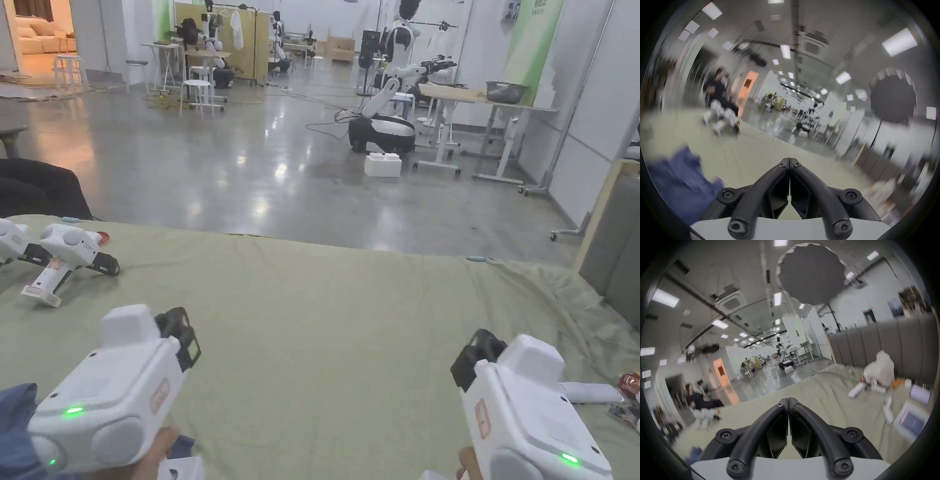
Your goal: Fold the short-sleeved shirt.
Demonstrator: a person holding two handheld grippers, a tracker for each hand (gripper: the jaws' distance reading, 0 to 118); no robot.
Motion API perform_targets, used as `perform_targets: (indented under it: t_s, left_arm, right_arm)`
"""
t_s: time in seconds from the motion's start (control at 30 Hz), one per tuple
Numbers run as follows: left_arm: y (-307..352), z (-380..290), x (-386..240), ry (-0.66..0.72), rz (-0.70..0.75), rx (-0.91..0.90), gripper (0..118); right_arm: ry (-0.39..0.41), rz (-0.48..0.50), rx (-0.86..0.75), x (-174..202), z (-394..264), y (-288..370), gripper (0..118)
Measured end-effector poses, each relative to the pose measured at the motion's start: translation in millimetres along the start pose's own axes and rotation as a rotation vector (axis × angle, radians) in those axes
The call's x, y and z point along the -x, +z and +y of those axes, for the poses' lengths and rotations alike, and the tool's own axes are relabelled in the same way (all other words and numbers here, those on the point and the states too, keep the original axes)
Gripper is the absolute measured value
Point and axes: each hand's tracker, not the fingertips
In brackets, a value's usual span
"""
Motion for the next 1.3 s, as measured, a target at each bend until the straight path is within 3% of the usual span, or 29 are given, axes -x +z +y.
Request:
perform_targets:
  t_s: [0.03,0.1,0.2,0.27,0.33,0.37,0.43,0.5,0.57,0.7,0.8,0.87,0.97,1.07,1.3]
  left_arm:
    - [0.1,0.3,-9.9,-0.194,0.03,0.001,0]
    - [1.1,-6.6,-24.4,-0.558,0.085,-0.035,0]
    - [-3.0,-19.5,-31.6,-0.967,0.117,-0.062,0]
    - [-2.8,-30.3,-28.2,-1.204,0.148,-0.086,0]
    - [-2.2,-38.0,-25.4,-1.368,0.151,-0.101,0]
    - [-1.4,-40.4,-23.6,-1.408,0.134,-0.101,0]
    - [-0.3,-39.1,-20.5,-1.332,0.119,-0.075,0]
    - [0.7,-29.4,-18.8,-1.067,0.091,-0.035,0]
    - [-2.1,-17.1,-10.3,-0.745,0.092,0.008,0]
    - [0.7,-5.3,10.9,-0.163,0.016,-0.01,0]
    - [4.7,-7.8,17.7,0.044,-0.02,-0.046,0]
    - [5.8,-8.1,20.1,0.096,-0.024,-0.051,0]
    - [5.4,-7.8,25.9,0.101,-0.02,-0.034,0]
    - [8.3,-4.7,40.5,0.063,-0.008,0.003,0]
    - [35.6,-14.1,121.2,0.059,0.101,0.284,0]
  right_arm:
    - [0.179,0.032,-0.005,8.8,1.9,-2.5,0]
    - [0.616,0.021,-0.007,31.0,-4.4,-7.2,0]
    - [1.118,0.018,-0.118,41.6,-24.6,-5.0,0]
    - [1.379,-0.012,-0.176,43.1,-37.2,-5.8,0]
    - [1.522,-0.001,-0.214,39.4,-43.2,-5.8,0]
    - [1.526,0.0,-0.207,37.1,-43.1,-5.4,0]
    - [1.464,0.009,-0.179,37.0,-39.5,-4.4,0]
    - [1.305,0.005,-0.129,34.0,-33.0,-6.0,0]
    - [1.045,0.017,-0.066,32.1,-23.4,-5.4,0]
    - [0.432,-0.007,0.082,18.8,-9.1,-6.5,0]
    - [0.171,-0.024,0.102,9.1,-15.6,-6.3,0]
    - [0.102,-0.024,0.083,7.4,-20.9,-1.8,0]
    - [0.105,-0.019,0.087,10.8,-23.7,1.9,0]
    - [0.125,0.007,0.098,18.0,-22.9,5.1,0]
    - [0.191,0.063,0.133,32.2,-31.6,3.9,0]
